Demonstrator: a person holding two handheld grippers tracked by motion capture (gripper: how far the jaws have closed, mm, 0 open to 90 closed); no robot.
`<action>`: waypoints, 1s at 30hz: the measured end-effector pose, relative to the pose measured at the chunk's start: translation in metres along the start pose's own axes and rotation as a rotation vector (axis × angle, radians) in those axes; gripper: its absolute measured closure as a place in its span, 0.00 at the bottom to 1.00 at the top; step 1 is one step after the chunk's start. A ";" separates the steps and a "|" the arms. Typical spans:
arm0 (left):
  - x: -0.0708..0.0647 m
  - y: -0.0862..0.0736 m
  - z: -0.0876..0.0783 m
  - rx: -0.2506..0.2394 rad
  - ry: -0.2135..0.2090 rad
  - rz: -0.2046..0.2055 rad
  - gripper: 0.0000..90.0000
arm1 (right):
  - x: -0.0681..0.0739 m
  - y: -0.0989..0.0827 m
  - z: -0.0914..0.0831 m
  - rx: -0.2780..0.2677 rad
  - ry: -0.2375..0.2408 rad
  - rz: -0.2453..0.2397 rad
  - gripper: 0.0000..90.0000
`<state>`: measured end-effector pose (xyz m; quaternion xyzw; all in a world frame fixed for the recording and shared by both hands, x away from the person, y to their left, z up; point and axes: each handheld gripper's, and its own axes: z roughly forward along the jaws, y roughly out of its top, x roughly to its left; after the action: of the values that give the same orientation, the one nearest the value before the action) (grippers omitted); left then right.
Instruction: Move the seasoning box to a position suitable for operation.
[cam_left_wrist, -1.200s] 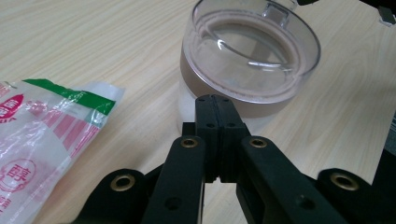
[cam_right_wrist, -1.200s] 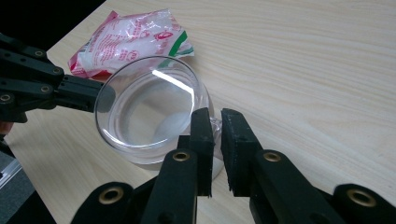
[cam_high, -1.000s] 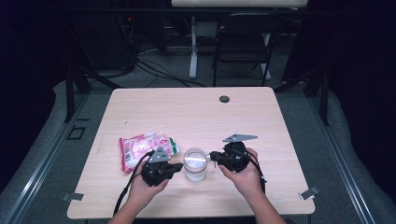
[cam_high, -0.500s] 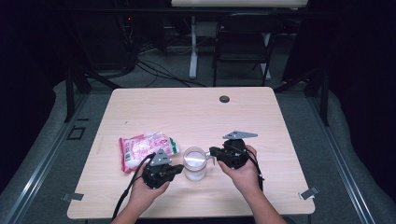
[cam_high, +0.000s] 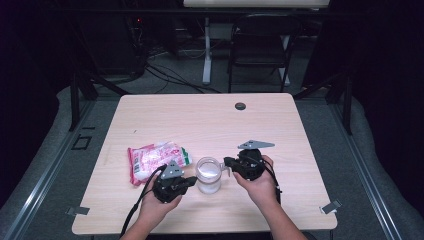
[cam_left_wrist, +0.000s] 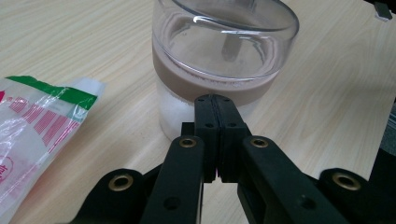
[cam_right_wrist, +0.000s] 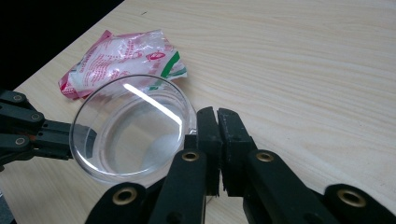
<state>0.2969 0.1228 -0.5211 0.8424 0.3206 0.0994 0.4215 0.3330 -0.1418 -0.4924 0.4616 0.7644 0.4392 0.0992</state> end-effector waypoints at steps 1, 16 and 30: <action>0.000 0.000 0.000 -0.006 -0.001 -0.005 1.00 | 0.000 0.000 0.000 0.002 -0.004 -0.002 0.98; -0.004 0.007 -0.006 -0.072 -0.007 0.016 0.99 | -0.003 -0.004 0.003 0.005 -0.005 0.013 1.00; -0.011 0.011 -0.007 -0.082 -0.010 0.044 0.98 | -0.018 -0.011 0.008 -0.011 0.063 0.130 0.95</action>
<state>0.2903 0.1152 -0.5068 0.8319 0.2955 0.1176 0.4547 0.3406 -0.1538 -0.5102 0.4957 0.7330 0.4632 0.0489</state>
